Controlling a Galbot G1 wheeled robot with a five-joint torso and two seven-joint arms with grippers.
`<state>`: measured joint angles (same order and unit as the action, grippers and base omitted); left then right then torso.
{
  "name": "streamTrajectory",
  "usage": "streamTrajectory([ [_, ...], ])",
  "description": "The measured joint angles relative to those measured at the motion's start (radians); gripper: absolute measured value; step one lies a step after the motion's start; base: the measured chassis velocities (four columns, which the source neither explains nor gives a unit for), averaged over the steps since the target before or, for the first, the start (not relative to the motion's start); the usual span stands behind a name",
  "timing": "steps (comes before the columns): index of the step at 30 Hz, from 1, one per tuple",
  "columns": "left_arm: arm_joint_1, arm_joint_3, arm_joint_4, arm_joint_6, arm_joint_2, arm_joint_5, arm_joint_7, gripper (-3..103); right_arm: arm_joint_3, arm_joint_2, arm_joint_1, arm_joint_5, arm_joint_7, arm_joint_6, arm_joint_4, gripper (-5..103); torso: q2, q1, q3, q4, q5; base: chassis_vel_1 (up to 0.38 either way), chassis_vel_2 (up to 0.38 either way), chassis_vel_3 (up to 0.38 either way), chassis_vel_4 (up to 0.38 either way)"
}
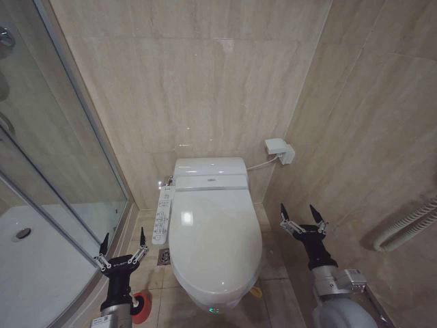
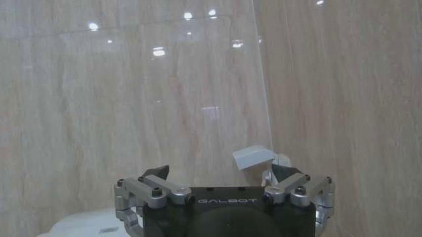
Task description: Open the toilet lid, clean the toilet bowl with a toilet brush, close the toilet lid, and flush.
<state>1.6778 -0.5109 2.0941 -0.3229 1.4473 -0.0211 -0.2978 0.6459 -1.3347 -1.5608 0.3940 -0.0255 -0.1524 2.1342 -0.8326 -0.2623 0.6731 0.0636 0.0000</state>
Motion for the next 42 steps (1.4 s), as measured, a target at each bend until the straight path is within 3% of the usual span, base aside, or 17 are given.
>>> streamTrajectory([
  [42,0.0,0.0,0.0,0.0,0.0,0.0,0.0,97,0.0,0.0,0.0,0.0,-0.001,0.0,0.0,100,0.0,0.0,0.0,0.0,-0.0001,0.0,0.0,0.0,0.0],
])
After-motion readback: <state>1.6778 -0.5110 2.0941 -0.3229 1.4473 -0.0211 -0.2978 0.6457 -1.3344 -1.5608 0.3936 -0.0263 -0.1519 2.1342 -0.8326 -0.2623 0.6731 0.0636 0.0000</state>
